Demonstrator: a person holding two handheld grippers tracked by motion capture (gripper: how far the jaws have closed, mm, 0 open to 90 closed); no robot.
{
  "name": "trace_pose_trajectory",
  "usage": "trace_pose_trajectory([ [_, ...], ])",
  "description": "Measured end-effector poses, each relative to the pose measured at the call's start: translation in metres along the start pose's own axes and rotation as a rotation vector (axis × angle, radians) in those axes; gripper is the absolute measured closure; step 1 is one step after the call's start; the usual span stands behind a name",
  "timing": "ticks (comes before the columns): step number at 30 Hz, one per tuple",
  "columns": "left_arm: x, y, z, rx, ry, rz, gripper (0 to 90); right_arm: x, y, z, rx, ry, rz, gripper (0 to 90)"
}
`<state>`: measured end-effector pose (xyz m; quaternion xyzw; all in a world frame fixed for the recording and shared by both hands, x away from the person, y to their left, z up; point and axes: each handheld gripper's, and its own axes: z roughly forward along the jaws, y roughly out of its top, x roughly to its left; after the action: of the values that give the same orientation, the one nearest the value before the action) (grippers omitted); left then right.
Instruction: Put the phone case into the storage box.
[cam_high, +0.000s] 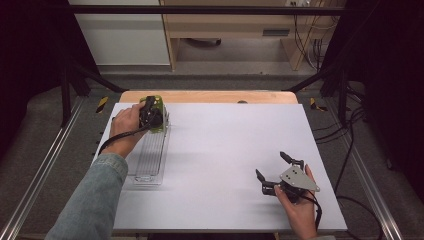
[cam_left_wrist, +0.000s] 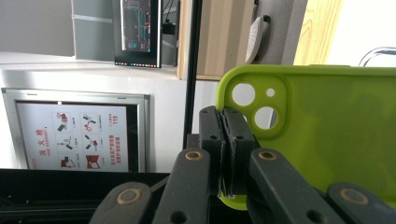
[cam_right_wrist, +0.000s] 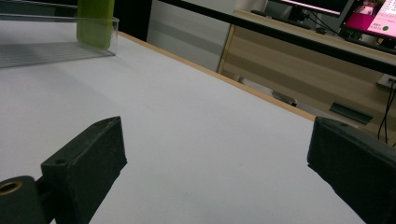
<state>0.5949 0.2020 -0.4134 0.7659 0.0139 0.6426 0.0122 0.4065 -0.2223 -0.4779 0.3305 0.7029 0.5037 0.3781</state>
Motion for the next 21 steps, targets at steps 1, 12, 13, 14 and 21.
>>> trace_pose_trajectory([
  [1, 0.0002, -0.0001, -0.0002, -0.001, 0.001, 0.0, 87.8, -0.0002, 0.0, -0.0002, -0.001, 0.0, 0.0, 4.6],
  [12, -0.0006, -0.0009, -0.0017, -0.002, 0.003, 0.006, 87.9, -0.0008, 0.0002, -0.0007, -0.003, -0.002, 0.001, 4.6],
  [13, -0.001, -0.0007, -0.0017, -0.002, 0.001, 0.006, 87.8, -0.0008, 0.0001, -0.0007, -0.002, -0.002, 0.001, 4.6],
  [14, -0.0014, -0.0006, -0.0018, -0.003, 0.0, 0.007, 87.9, -0.0008, 0.0001, -0.0008, -0.002, -0.002, 0.0, 4.6],
  [21, -0.0044, -0.0033, -0.0026, -0.008, -0.004, -0.015, 87.6, -0.0005, -0.0001, -0.0005, -0.001, 0.0, 0.0, 4.6],
])
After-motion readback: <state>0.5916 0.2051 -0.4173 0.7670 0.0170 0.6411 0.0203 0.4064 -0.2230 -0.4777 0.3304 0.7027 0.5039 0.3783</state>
